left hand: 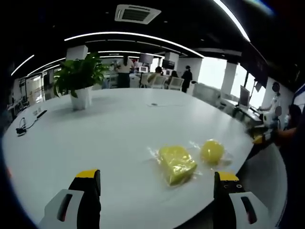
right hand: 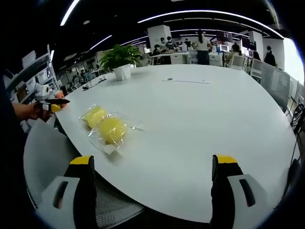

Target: Compare the silicone blocks by pressing each to a similar depth, holding the contact briefly, and releasing to observe deformation and rebound differences across the visible hardness samples.

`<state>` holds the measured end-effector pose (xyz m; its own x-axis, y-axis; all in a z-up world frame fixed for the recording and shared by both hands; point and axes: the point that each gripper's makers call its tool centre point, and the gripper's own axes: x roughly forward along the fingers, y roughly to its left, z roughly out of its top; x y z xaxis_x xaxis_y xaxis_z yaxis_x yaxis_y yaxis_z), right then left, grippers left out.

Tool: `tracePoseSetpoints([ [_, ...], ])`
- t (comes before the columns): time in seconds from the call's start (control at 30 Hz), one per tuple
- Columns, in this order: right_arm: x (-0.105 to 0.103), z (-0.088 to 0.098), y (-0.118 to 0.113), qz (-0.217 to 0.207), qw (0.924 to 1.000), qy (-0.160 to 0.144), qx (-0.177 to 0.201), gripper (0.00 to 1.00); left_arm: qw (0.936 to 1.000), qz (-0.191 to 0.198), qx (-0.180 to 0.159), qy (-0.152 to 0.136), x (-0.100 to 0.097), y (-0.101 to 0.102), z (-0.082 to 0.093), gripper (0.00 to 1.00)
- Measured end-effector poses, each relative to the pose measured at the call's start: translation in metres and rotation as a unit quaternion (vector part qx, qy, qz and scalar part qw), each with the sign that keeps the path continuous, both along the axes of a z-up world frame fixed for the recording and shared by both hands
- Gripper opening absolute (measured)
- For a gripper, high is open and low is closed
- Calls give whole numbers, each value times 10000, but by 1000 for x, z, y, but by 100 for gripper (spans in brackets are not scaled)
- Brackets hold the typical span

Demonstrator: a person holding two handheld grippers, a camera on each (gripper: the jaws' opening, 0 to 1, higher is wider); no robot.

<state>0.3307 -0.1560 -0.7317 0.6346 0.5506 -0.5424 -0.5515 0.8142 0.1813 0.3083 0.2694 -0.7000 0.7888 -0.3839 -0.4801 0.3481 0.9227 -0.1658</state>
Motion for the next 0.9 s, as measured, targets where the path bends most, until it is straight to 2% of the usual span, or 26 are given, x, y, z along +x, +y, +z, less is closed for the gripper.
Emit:
tracePoseSetpoints([
  [0.17,1,1,-8,-116,9999,-27,68,96,9999,-110,-26,64,3,-8,-2,100],
  [0.33,1,3,-7,-99,9999,-51,51,96,9999,-110,-78,65,7,-7,0,100],
  [0.5,6,7,-6,-84,9999,-62,103,96,9988,-62,-454,160,9,-11,3,100],
  [0.7,8,7,-2,-51,9998,-98,139,96,9977,8,-596,333,19,-9,7,100],
  [0.73,8,7,-1,-32,9999,-95,135,96,9967,44,-688,422,20,-9,6,100],
  [0.83,8,6,1,4,9999,-74,152,96,9815,199,-1573,1078,22,-16,-2,100],
  [0.9,7,6,2,26,9999,-54,153,96,9753,333,-1878,1113,29,-17,-1,100],
])
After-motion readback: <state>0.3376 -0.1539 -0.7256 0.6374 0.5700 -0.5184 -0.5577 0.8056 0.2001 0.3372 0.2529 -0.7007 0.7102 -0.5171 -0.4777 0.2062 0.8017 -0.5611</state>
